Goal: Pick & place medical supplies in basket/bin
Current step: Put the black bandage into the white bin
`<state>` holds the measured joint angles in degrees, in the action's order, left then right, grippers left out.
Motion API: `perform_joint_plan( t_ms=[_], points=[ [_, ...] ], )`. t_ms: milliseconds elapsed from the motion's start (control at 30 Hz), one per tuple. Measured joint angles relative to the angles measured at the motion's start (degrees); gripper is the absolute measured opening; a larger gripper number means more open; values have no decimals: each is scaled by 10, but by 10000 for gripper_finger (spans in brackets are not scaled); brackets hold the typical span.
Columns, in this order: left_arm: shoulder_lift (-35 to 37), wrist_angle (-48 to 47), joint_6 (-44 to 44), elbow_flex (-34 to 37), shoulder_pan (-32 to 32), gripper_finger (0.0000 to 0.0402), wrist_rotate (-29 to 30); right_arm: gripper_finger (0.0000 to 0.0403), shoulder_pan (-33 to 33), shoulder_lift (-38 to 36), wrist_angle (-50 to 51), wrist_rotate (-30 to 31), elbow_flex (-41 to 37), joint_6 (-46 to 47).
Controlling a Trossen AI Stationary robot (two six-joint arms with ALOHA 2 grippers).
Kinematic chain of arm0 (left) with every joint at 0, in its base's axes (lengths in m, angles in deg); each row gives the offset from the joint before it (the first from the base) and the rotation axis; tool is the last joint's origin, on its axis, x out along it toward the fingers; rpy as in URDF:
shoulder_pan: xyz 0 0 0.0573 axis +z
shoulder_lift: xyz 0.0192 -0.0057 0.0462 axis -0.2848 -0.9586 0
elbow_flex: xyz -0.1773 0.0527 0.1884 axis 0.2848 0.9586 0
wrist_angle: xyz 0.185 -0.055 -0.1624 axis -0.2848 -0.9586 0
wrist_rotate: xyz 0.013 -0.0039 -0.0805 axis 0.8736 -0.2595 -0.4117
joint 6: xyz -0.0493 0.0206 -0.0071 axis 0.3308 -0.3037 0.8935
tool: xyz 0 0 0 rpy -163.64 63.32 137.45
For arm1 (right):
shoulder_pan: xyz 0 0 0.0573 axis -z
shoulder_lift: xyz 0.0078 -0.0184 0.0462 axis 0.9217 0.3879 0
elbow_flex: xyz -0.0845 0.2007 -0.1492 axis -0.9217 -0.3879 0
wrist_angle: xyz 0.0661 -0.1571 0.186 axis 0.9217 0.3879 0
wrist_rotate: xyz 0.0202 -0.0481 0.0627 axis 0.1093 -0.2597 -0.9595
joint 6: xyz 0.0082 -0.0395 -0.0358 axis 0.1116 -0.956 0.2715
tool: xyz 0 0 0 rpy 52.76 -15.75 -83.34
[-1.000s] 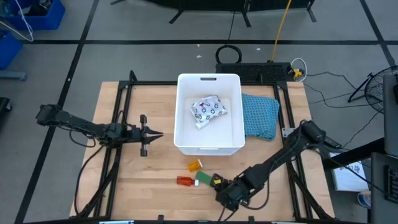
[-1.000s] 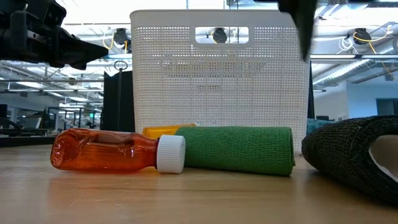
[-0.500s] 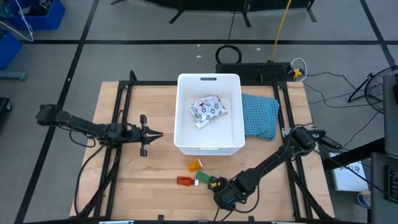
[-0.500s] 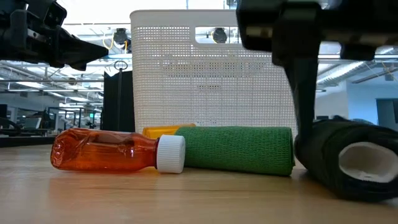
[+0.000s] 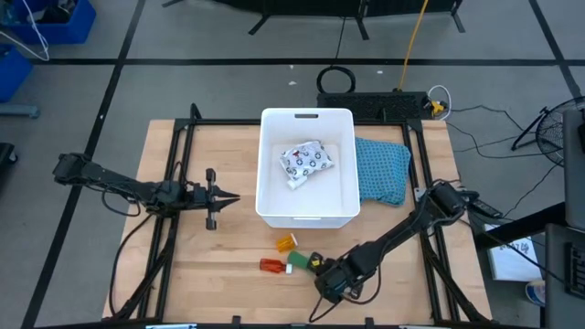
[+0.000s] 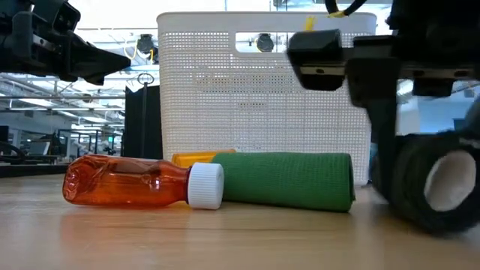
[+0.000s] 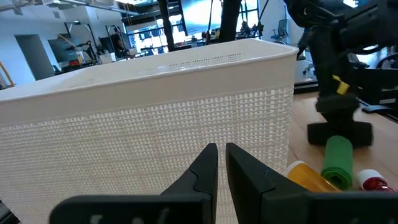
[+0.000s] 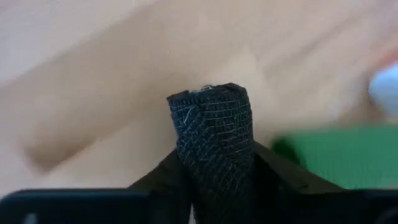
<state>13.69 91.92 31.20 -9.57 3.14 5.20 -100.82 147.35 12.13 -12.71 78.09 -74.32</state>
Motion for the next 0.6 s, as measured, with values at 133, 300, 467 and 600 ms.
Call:
perform_joint_plan(
  t_ms=[133, 300, 467, 600],
  points=[
    [0, 0, 0, 0, 0, 37, 0, 78, -5, -55, -16, 0, -2, 42],
    [0, 0, 3, 0, 0, 37, 0, 74, -21, -156, -88, -1, -1, 68],
    [0, 0, 5, 0, 0, 37, 0, 79, -26, -258, -157, -2, -14, 88],
    [0, 1, 7, 0, 0, 37, 0, 76, -26, -322, -212, -46, -64, 105]
  ],
)
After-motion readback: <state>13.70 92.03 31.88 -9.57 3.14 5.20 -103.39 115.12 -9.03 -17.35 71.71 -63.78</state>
